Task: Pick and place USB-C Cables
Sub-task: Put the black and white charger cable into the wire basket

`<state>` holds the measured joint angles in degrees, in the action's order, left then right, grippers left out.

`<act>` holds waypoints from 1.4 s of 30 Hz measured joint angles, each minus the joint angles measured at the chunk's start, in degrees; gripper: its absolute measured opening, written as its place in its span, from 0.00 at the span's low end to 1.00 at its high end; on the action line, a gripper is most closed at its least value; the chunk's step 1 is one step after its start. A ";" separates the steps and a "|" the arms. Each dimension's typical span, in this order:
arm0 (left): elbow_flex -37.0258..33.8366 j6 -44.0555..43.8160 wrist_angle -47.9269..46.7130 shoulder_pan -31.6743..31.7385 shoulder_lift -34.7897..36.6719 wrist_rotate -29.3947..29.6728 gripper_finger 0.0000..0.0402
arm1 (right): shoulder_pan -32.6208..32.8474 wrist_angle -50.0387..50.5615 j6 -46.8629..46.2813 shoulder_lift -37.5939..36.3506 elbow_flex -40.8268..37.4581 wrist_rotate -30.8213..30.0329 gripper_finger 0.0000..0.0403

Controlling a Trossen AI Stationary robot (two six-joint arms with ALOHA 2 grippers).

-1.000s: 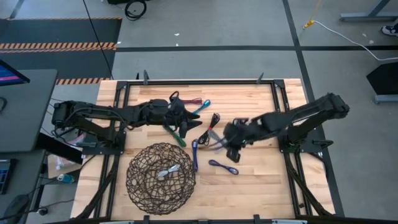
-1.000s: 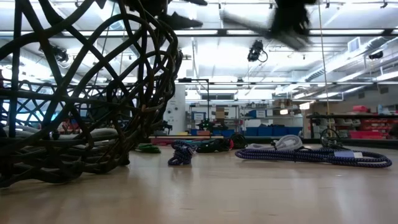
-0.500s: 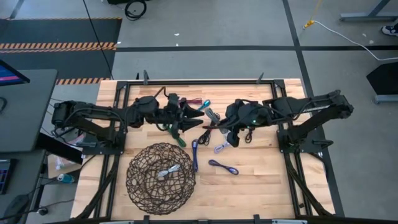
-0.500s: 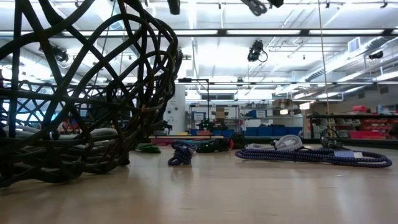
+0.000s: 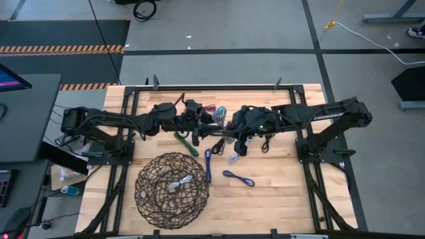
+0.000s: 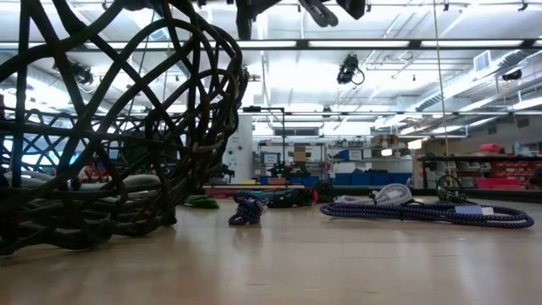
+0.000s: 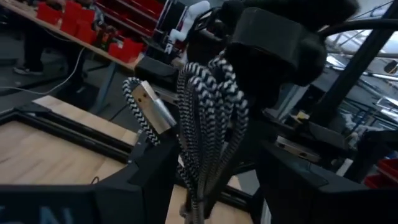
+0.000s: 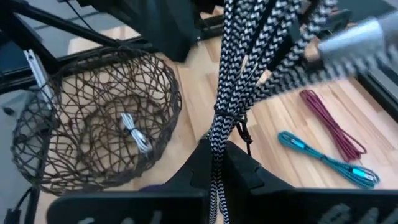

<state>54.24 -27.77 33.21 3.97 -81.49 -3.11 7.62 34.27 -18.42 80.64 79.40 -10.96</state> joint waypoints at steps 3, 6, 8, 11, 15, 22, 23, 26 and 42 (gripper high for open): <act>0.00 -0.02 0.06 0.60 -0.24 0.70 0.54 | 0.00 -0.84 -0.02 0.42 0.00 0.48 0.05; 0.00 -0.05 0.23 0.74 -0.61 2.02 0.48 | 0.03 -1.42 -0.02 0.78 0.00 0.75 0.05; 0.00 -0.04 0.72 0.68 -0.60 2.75 0.39 | 0.00 -1.84 -0.02 0.82 0.00 1.06 0.05; 0.00 0.05 0.90 0.63 -0.55 2.67 0.17 | 0.01 -2.11 -0.05 0.81 0.00 1.39 0.05; 0.02 1.67 2.39 0.46 -0.51 2.63 0.07 | -0.04 -2.66 0.05 0.81 0.00 1.37 0.05; 0.07 1.86 2.91 0.19 -0.46 2.75 0.07 | 0.10 -6.37 -1.62 -0.24 -0.02 7.78 0.22; 0.11 1.84 2.93 0.26 -0.40 2.97 0.07 | 0.13 -7.40 -2.01 -0.46 -0.02 9.19 0.24; 0.20 2.03 2.98 0.56 -0.31 3.10 0.07 | 0.42 -8.56 -2.16 -1.28 0.47 10.90 0.31; -0.18 3.48 0.71 0.85 -0.70 4.78 0.07 | 0.31 -5.27 8.18 -6.58 2.47 1.94 0.66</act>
<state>54.06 -24.29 33.92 4.82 -82.19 1.67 7.93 29.00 -10.24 74.07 81.87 -9.02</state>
